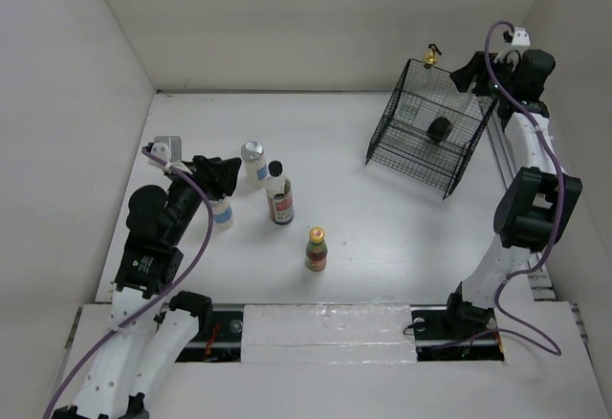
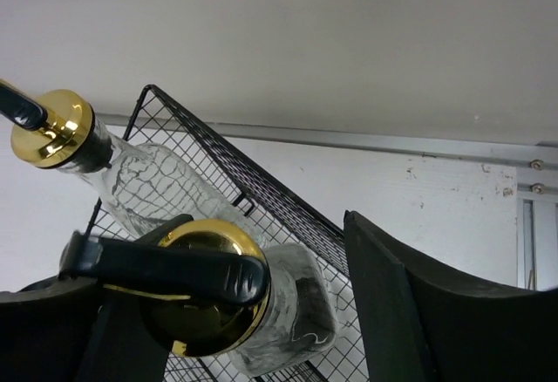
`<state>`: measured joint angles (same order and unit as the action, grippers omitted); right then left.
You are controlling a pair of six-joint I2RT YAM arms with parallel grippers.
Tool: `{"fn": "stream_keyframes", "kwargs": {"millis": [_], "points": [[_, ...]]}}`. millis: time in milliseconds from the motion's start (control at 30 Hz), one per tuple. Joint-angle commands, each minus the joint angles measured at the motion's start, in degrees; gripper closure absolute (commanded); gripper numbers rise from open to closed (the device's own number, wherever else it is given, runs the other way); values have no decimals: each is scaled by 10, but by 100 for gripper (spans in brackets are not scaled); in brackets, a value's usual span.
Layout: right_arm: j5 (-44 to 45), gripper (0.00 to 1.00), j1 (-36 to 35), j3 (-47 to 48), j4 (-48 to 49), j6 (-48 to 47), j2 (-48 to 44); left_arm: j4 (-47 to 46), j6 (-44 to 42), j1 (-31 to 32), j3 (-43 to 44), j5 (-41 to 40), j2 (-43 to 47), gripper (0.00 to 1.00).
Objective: Organize the condiment bottles
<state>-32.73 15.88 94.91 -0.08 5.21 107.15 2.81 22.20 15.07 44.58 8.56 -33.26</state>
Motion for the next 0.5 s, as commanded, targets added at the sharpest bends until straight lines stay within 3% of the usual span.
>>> {"fn": "stream_keyframes", "kwargs": {"millis": [0, 467], "points": [[4, 24, -8, 37, 14, 8, -39, -22, 3, 3, -1, 3, 4, 50], [23, 7, -18, 74, -3, 8, -85, -22, 3, 3, -1, 3, 9, 50]]}}
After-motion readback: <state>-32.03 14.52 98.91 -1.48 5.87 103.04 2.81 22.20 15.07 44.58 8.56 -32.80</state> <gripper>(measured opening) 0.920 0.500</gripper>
